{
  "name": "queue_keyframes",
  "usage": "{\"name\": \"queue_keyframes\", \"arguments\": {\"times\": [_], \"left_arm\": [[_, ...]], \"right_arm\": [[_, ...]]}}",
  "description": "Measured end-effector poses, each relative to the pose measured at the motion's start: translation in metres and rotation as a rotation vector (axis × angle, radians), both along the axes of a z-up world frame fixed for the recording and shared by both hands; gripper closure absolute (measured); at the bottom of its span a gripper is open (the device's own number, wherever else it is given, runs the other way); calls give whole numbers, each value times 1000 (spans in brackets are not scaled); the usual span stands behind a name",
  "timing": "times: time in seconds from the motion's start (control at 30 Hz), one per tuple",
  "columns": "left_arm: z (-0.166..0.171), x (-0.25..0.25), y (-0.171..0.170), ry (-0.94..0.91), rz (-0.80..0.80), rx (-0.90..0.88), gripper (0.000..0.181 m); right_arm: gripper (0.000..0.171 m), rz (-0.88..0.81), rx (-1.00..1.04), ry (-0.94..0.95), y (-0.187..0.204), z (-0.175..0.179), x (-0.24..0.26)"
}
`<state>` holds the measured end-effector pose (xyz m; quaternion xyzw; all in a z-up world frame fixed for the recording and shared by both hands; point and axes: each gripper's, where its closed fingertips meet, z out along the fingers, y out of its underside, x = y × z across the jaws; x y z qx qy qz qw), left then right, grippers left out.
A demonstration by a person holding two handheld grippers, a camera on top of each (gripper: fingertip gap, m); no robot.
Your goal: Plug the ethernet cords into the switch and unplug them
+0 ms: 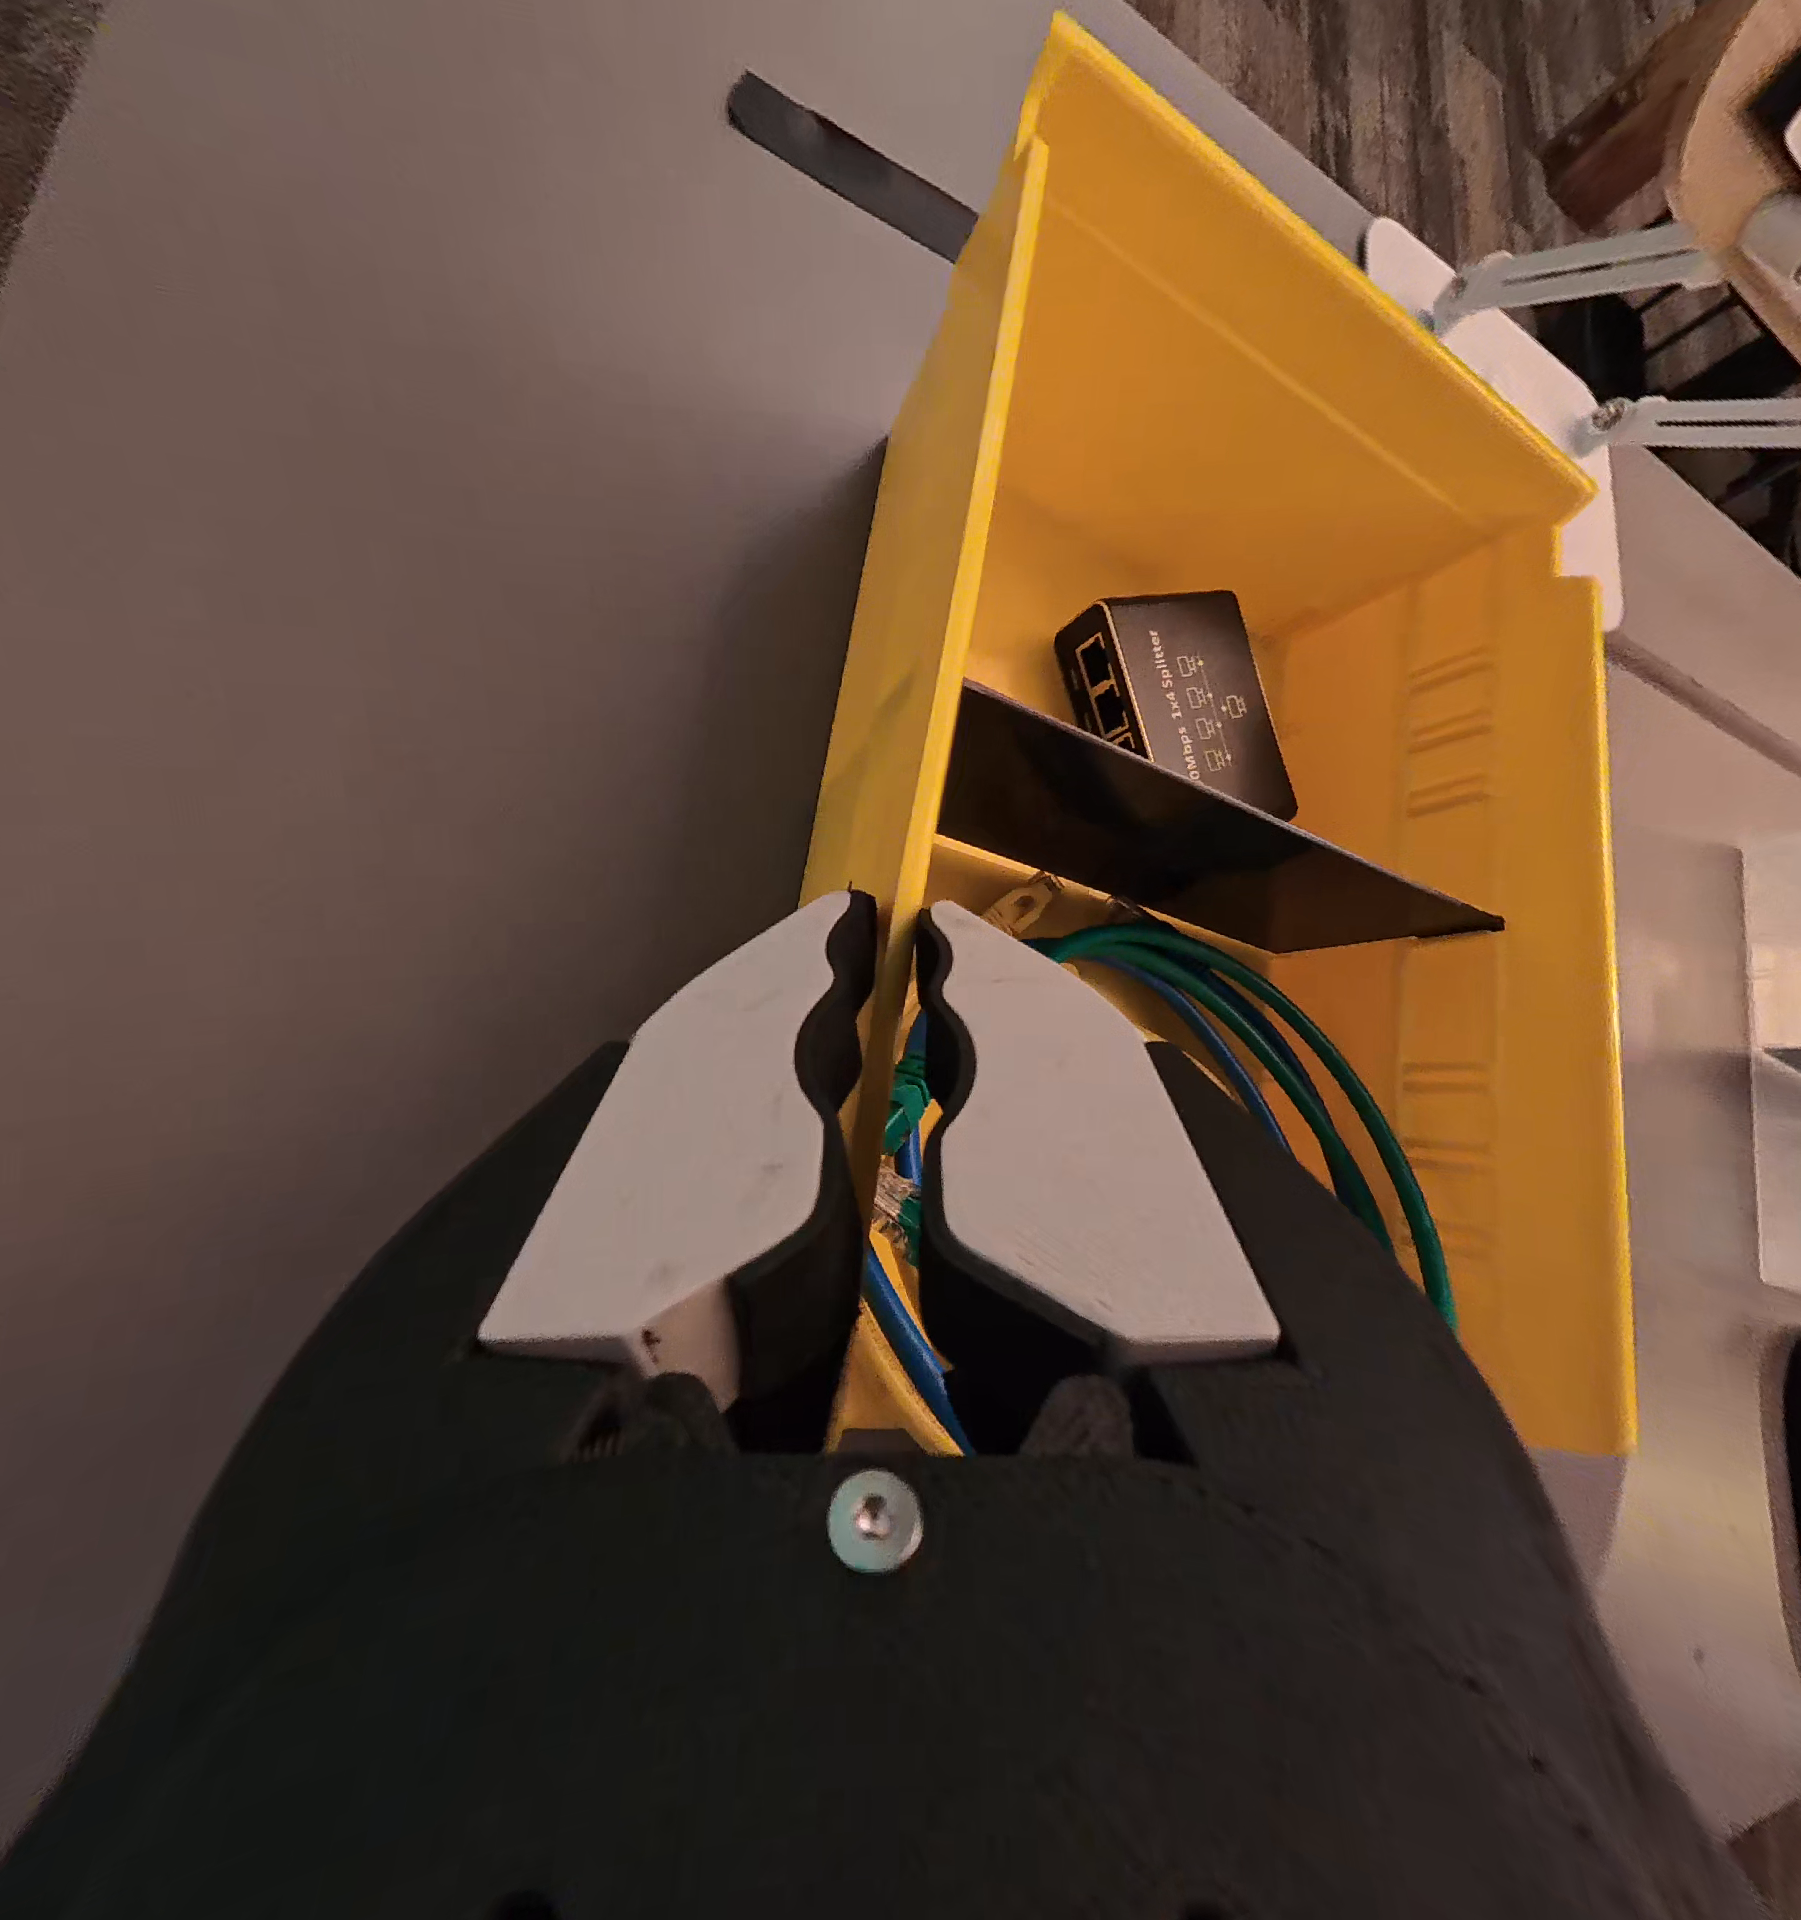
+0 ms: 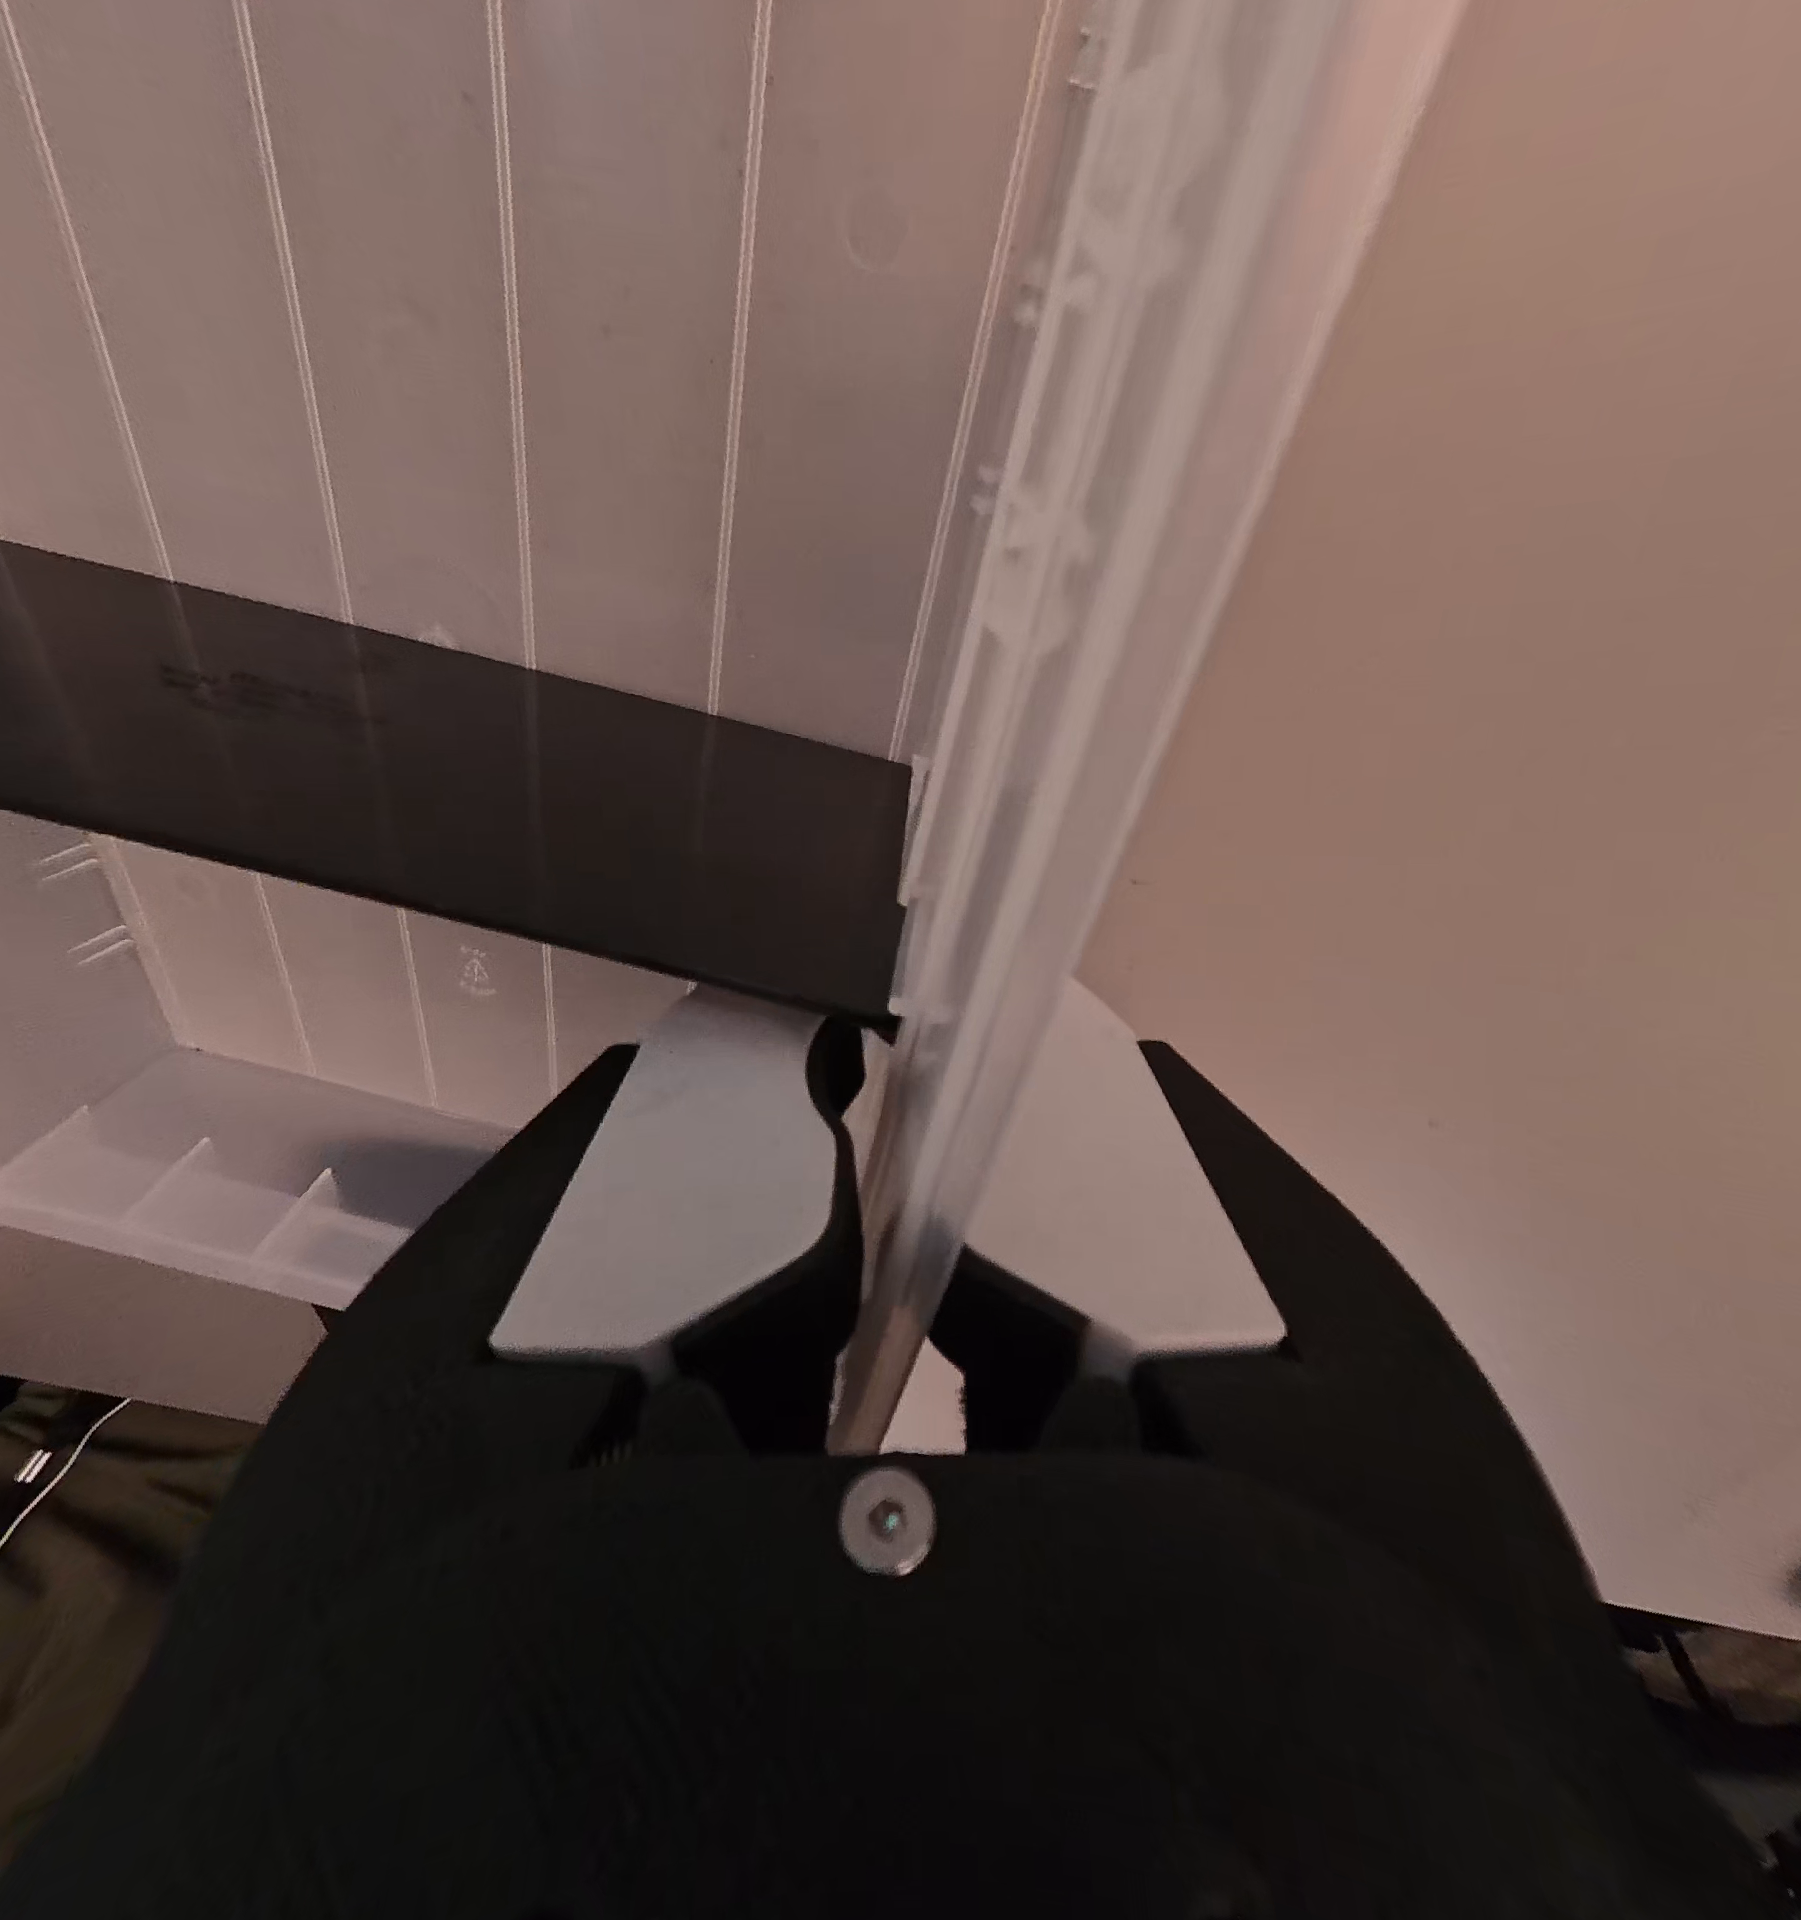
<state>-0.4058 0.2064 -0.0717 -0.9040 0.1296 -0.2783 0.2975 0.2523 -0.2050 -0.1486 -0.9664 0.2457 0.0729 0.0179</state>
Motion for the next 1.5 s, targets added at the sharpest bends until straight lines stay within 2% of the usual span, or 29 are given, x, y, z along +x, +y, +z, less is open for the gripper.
{"name": "queue_keyframes", "arguments": {"times": [0.03,0.2,0.3,0.4,0.47,0.53,0.6,0.67,0.77,0.83,0.9,1.0,1.07,1.13,1.23,1.33,1.4,1.47,1.5], "left_arm": [[0,-2,1,0,11,3,175],[1,-6,2,-34,32,-4,174],[3,-6,1,-40,25,1,174],[29,-7,0,-58,6,96,164],[62,-3,-1,-86,-28,257,162],[96,7,-9,-111,-96,422,153],[126,34,-34,-197,-273,567,149],[143,60,-68,-285,-461,621,147],[143,73,-108,-199,-619,521,149],[149,75,-126,-102,-659,581,149],[159,77,-138,-29,-663,691,149],[157,83,-156,94,-719,832,149],[147,85,-159,224,-735,875,142],[134,89,-164,294,-774,830,135],[113,97,-171,371,-846,746,128],[68,96,-168,571,-952,628,132],[52,95,-150,661,-969,667,135],[41,94,-143,633,-1000,624,138],[37,95,-143,587,-1021,580,133]], "right_arm": [[166,5,5,0,0,0,0],[164,10,10,-2,0,0,0],[149,36,-8,-46,-4,0,5],[132,66,28,-57,-3,8,6],[124,61,107,-114,3,27,14],[117,60,214,-181,13,56,20],[115,54,377,-271,30,96,24],[115,76,621,-337,57,147,12],[105,183,1136,-386,97,242,-45],[90,272,1469,-352,106,297,-99],[92,368,1692,-354,108,334,-142],[92,496,1757,-354,115,343,-181],[93,532,1810,-342,116,337,-197],[109,564,1907,-368,117,333,-206],[111,576,1897,-375,122,328,-204],[113,592,1909,-304,121,326,-205],[117,617,1900,-208,124,319,-209],[118,632,1874,-94,128,312,-215],[118,624,1861,-80,132,309,-216]]}}
